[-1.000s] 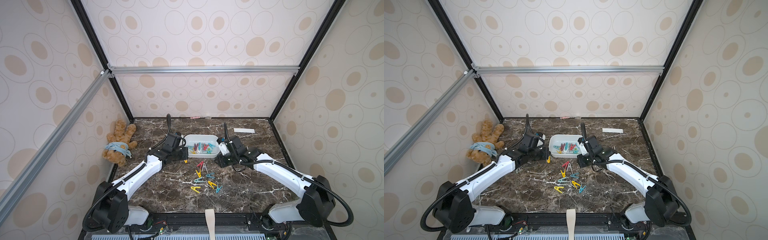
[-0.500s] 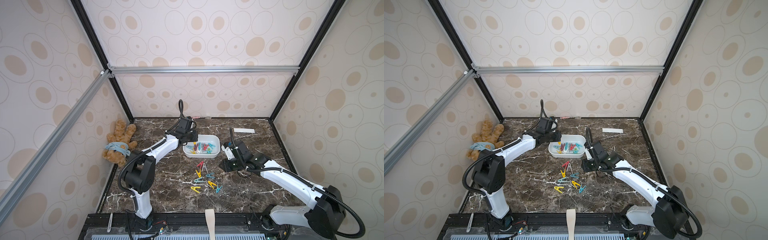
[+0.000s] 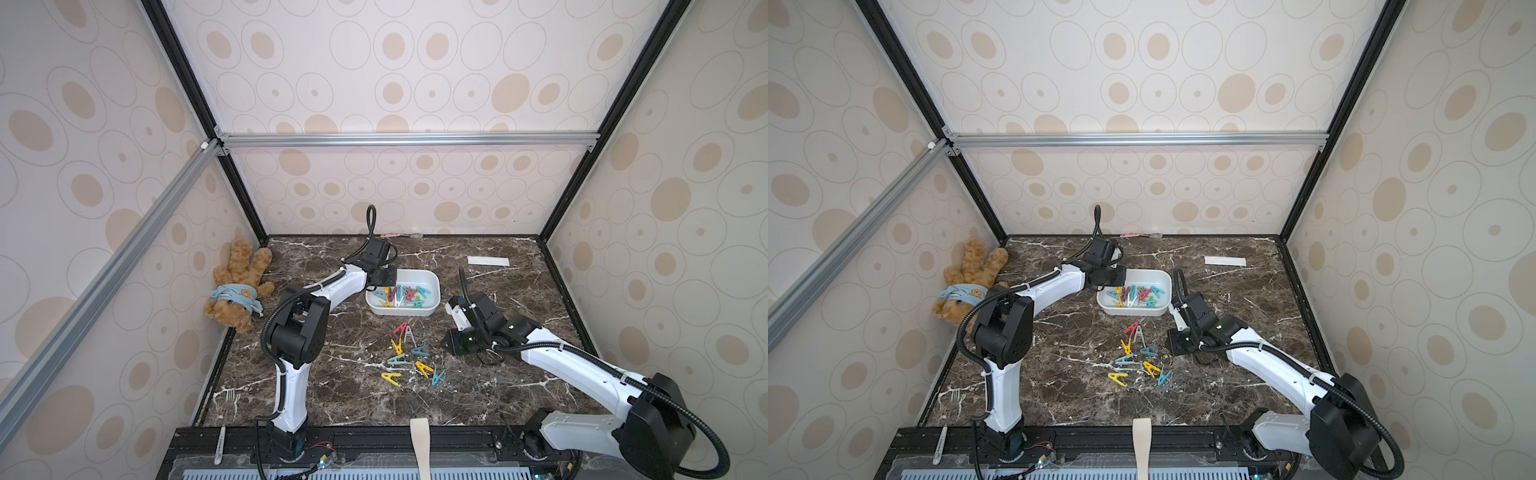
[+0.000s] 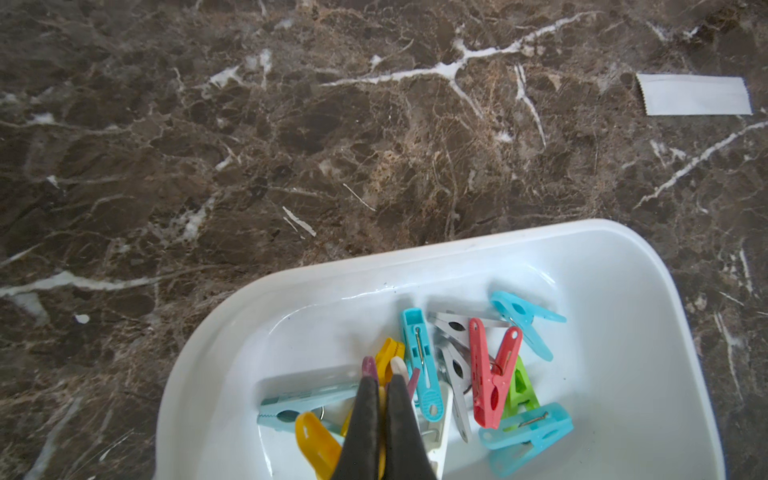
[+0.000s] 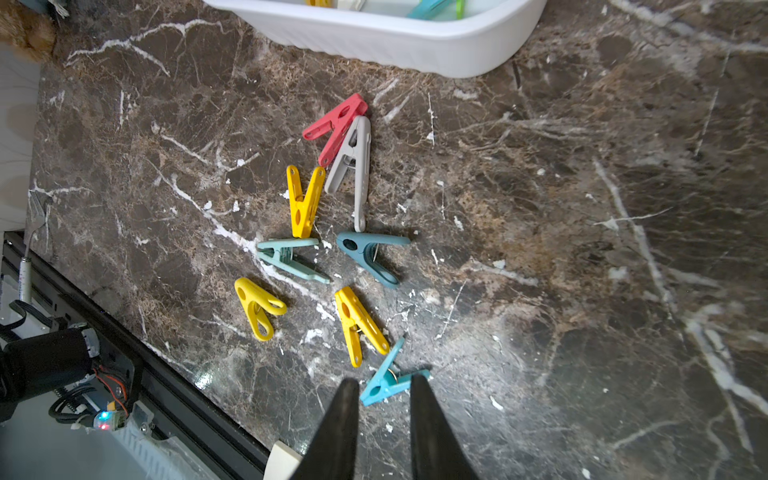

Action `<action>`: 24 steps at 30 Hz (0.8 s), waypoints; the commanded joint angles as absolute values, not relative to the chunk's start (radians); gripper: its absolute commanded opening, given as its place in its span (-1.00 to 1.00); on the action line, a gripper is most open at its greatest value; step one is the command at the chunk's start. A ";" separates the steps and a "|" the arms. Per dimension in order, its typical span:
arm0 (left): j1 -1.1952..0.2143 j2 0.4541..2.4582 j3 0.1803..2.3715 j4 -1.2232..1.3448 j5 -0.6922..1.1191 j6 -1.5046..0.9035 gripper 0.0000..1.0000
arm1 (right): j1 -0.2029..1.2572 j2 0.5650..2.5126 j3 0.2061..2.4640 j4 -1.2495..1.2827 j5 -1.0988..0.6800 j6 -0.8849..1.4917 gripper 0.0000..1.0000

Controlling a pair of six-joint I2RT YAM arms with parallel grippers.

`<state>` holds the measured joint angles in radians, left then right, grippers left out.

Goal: Put the clothespins into the storage box
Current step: Place the clothespin in the storage box, then pick up the clothespin from the center of the board.

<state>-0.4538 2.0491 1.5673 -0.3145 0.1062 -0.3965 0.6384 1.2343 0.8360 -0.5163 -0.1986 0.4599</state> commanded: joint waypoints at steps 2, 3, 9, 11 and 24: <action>-0.445 2.064 1.608 -0.340 0.097 -0.367 -0.72 | 0.639 1.239 0.810 -0.505 -0.213 0.473 -0.49; -0.445 2.057 1.601 -0.335 0.098 -0.369 -0.63 | 0.639 1.238 0.808 -0.508 -0.213 0.474 -0.49; -0.443 2.025 1.578 -0.321 0.111 -0.376 -0.44 | 0.641 1.226 0.789 -0.517 -0.207 0.482 -0.49; -0.444 2.018 1.577 -0.320 0.123 -0.377 -0.43 | 0.643 1.226 0.785 -0.516 -0.207 0.486 -0.49; -0.446 1.823 1.391 -0.229 0.182 -0.450 -0.27 | 0.700 1.256 0.749 -0.565 -0.146 0.573 -0.47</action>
